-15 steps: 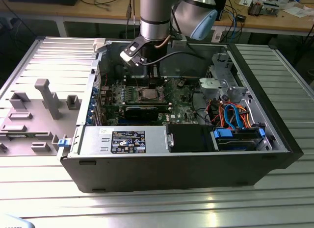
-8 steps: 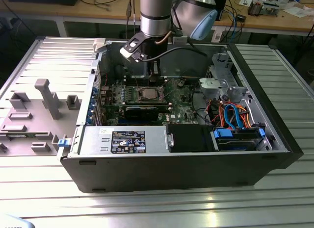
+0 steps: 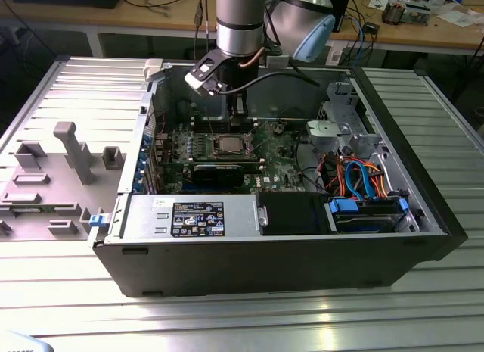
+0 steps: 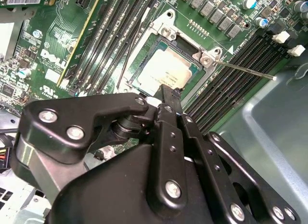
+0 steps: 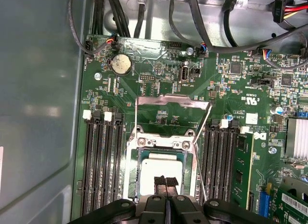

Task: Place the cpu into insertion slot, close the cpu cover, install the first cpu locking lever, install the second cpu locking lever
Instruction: 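Close the cpu cover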

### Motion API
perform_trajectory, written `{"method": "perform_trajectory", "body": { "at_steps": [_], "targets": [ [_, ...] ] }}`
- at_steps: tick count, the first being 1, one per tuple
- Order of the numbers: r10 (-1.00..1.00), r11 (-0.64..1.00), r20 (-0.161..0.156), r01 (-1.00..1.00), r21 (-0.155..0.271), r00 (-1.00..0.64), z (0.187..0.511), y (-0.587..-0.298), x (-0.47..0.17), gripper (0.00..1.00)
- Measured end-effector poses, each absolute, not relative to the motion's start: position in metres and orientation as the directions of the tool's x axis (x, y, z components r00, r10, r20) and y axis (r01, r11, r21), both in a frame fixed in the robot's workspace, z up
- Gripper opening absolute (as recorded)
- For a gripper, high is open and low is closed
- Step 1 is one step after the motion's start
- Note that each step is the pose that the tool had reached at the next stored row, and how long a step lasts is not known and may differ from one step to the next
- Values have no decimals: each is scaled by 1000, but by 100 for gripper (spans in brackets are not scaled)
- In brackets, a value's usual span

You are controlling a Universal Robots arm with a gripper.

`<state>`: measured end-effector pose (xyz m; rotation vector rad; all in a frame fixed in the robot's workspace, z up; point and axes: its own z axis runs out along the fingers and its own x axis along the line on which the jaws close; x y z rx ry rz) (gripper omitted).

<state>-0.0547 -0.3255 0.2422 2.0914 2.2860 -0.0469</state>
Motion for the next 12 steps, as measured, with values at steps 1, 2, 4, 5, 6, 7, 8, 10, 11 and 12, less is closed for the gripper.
{"method": "perform_trajectory", "body": {
  "at_steps": [1,2,4,5,6,7,8,10,11,12],
  "targets": [
    [995,89,-52,996,7,-89,242,-326,-55,11],
    [995,89,-52,996,7,-88,242,-326,-55,11],
    [995,89,-53,996,6,-88,242,-326,-55,11],
    [995,89,-53,996,7,-88,242,-326,-54,11],
    [995,89,-53,996,6,-89,242,-326,-54,11],
    [995,89,-53,996,7,-88,242,-326,-54,11],
    [995,89,-53,996,6,-88,242,-326,-54,11],
    [995,89,-53,996,7,-89,242,-325,-54,11],
    [995,89,-53,996,7,-88,243,-325,-54,11],
    [995,89,-53,996,6,-89,243,-326,-54,11]
  ]
}}
